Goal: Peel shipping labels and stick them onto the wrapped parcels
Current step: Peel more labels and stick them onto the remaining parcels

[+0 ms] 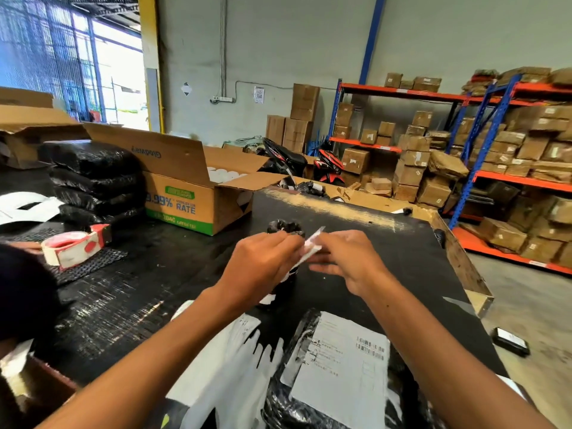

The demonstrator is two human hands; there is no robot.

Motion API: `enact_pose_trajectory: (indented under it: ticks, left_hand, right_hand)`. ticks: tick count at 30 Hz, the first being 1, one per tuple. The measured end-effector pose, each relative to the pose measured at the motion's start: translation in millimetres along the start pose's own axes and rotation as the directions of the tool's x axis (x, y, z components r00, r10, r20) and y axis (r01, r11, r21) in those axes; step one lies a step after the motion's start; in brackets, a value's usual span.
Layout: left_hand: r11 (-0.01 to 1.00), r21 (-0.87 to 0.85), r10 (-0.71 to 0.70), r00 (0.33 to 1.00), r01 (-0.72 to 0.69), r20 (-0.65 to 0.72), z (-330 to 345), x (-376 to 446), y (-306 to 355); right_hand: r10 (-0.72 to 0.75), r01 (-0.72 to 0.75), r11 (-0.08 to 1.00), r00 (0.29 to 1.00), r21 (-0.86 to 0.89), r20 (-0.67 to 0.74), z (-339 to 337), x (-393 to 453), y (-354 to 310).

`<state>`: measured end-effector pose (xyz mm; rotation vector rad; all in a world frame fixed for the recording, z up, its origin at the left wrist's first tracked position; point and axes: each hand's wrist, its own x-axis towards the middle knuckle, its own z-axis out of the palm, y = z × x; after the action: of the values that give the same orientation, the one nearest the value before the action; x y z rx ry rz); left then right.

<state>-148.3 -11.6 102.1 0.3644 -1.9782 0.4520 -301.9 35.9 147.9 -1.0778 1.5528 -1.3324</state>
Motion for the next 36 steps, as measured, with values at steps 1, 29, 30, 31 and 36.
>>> enact_pose_trajectory:
  ticks: [1,29,30,31,36]
  left_hand:
    - [0.999,-0.035,-0.014,0.998,0.016,0.058,5,1,2]
    - [-0.164,-0.476,-0.724,0.223,0.864,0.653,2,3,-30]
    - [-0.228,-0.508,-0.726,0.203,0.830,0.657,-1,5,-27]
    - [-0.283,-0.531,-0.722,0.187,0.799,0.666,-3,7,-24]
    - [-0.453,-0.580,-0.662,0.180,0.678,0.728,-8,15,-10]
  right_hand:
    - [-0.020,0.022,0.999,0.999,0.038,-0.051,-4,5,0]
    - [-0.231,0.272,0.929,0.956,0.252,-0.181,-41,11,2]
    - [-0.247,0.289,0.912,0.953,0.290,-0.173,-37,8,-2]
    - [-0.262,0.300,0.902,0.952,0.310,-0.158,-33,5,-4]
    - [-0.304,0.315,0.926,0.949,0.209,-0.082,-17,-12,-2]
